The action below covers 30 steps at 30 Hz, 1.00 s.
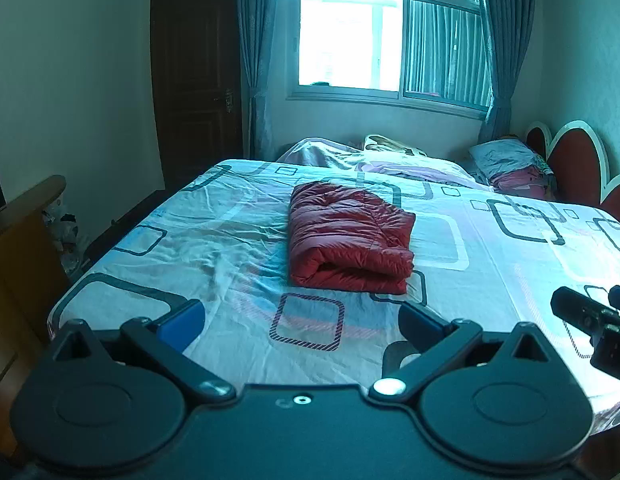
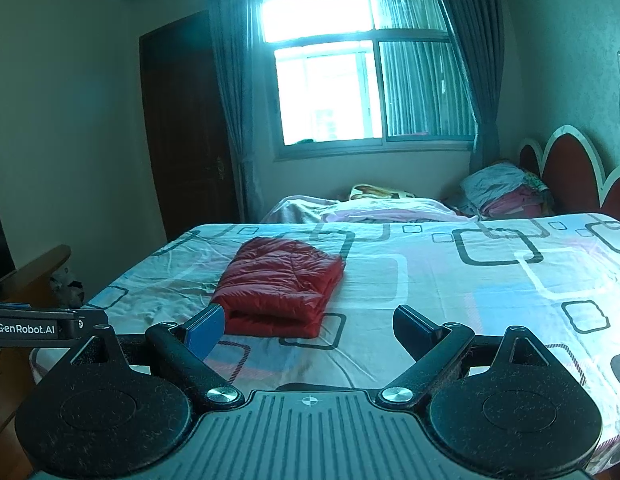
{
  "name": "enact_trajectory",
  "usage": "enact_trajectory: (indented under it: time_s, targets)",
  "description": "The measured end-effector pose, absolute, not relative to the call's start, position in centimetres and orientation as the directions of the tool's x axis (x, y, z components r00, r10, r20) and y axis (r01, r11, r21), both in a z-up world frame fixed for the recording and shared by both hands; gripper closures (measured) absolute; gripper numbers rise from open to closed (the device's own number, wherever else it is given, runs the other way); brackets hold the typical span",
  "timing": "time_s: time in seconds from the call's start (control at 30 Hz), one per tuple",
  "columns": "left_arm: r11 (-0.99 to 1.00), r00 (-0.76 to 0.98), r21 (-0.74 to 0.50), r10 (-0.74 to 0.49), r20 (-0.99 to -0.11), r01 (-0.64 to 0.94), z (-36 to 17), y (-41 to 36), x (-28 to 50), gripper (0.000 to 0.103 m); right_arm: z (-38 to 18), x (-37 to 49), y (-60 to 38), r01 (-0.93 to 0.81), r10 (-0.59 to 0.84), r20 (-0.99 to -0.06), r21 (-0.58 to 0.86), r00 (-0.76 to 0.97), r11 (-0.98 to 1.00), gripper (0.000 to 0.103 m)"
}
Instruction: Fold large clothes
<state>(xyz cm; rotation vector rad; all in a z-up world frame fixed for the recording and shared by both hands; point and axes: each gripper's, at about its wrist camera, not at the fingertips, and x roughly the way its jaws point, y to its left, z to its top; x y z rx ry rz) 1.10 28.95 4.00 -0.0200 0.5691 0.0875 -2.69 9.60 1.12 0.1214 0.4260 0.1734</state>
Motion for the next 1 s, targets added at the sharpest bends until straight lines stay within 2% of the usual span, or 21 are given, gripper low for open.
enact_trajectory:
  time_s: [0.77, 0.93, 1.0]
  targets:
    - [0.997, 0.836, 0.009, 0.067, -0.544, -0.074, 3.6, 28.9, 2.4, 0.0, 0.7, -1.6, 9.5, -0.149, 0.203, -0.414, 0.159, 0.887, 0.976, 0.013]
    - [0.999, 0.857, 0.015, 0.045, -0.514, -0.044, 3.1, 29.0, 3.2, 0.005, 0.1, -0.6, 9.6, -0.157, 0.211, -0.43, 0.159, 0.878, 0.975, 0.013]
    - [0.999, 0.867, 0.017, 0.05, -0.495, -0.047, 2.9, 29.3, 3.7, 0.004, -0.2, -0.1, 9.6, -0.159, 0.212, -0.439, 0.155, 0.873, 0.975, 0.013]
